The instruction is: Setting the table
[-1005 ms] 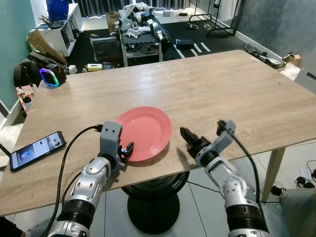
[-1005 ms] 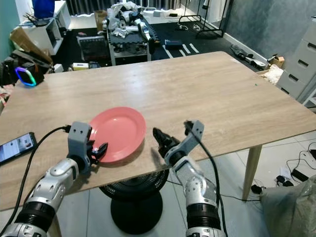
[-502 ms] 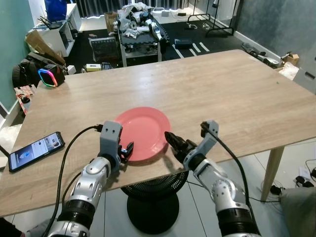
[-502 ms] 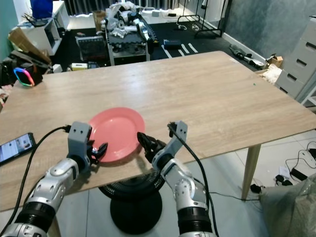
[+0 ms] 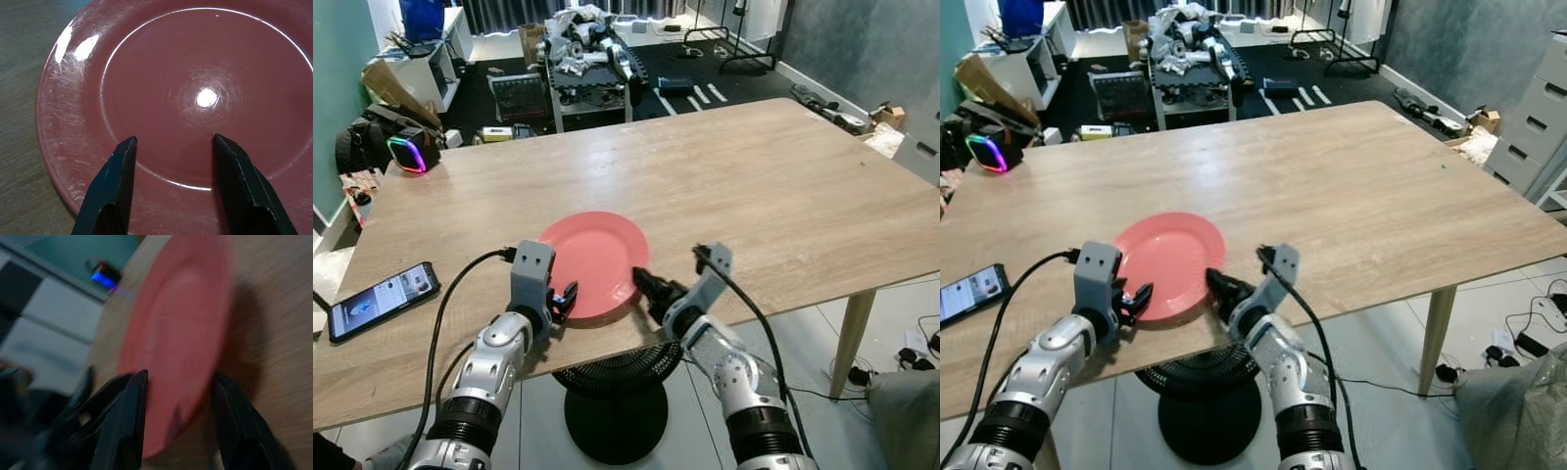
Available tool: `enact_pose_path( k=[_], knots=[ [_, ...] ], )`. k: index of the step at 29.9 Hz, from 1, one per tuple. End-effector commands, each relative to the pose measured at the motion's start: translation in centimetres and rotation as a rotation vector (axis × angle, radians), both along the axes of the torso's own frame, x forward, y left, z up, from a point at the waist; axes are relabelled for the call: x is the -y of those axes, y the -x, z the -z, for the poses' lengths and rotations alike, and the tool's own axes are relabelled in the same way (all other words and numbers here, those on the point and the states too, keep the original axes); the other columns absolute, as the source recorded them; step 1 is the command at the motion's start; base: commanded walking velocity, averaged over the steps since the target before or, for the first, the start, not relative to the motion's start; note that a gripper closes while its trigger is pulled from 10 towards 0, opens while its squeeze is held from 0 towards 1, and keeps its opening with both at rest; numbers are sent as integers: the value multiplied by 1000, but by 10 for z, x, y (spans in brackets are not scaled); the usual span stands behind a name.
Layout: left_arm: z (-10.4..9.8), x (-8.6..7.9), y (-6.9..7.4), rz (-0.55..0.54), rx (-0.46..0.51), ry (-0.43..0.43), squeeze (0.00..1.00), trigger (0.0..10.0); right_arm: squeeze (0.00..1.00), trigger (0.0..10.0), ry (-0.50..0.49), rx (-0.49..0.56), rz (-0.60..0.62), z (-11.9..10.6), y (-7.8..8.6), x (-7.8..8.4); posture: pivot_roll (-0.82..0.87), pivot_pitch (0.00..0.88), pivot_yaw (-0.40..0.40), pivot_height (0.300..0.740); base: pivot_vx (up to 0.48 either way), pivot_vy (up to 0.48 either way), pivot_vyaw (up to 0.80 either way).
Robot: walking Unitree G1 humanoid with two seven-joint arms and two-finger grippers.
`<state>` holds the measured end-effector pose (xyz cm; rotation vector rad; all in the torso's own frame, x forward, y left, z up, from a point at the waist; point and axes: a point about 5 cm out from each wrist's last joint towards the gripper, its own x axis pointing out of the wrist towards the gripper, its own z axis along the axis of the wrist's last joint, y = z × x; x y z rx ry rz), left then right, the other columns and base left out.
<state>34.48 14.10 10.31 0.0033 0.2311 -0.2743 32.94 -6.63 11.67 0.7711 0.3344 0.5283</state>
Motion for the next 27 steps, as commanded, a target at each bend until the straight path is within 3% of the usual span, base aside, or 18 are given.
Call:
enact_pose_path(
  k=[1, 6, 7, 12, 13, 14, 15, 27],
  knots=[
    [11, -3, 5, -11, -46, -4, 0, 10000, 0, 10000, -37, -24, -116, 3, 12, -27, -47, 4, 104, 740, 0, 0, 0],
    [11, -3, 5, -11, -45, -4, 0, 10000, 0, 10000, -23, -25, -131, 6, 15, -32, -48, 4, 102, 740, 0, 0, 0],
    [11, -3, 5, -11, -45, -2, 0, 10000, 0, 10000, -10, -24, -157, 9, 19, -42, -47, 3, 100, 740, 0, 0, 0],
    [11, -3, 5, -9, -43, -1, 0, 10000, 0, 10000, 20, -14, -135, 9, 18, -50, -48, 0, 101, 740, 0, 0, 0],
    [11, -2, 5, -8, -42, -1, 0, 10000, 0, 4784, 59, -17, -92, 11, 14, -50, -49, 0, 101, 740, 0, 0, 0],
    [11, -2, 5, -8, -42, -1, 0, 10000, 0, 4784, 59, -17, -92, 11, 14, -50, -49, 0, 101, 740, 0, 0, 0],
    [11, -2, 5, -5, -41, -1, 0, 10000, 0, 0, 95, -4, -60, 11, 11, -47, -48, 0, 101, 740, 0, 0, 0],
    [5, 0, 1, 1, -17, 2, 0, 10000, 0, 0, 68, 17, 15, 3, 4, -34, -54, 0, 101, 740, 0, 0, 0]
  ],
)
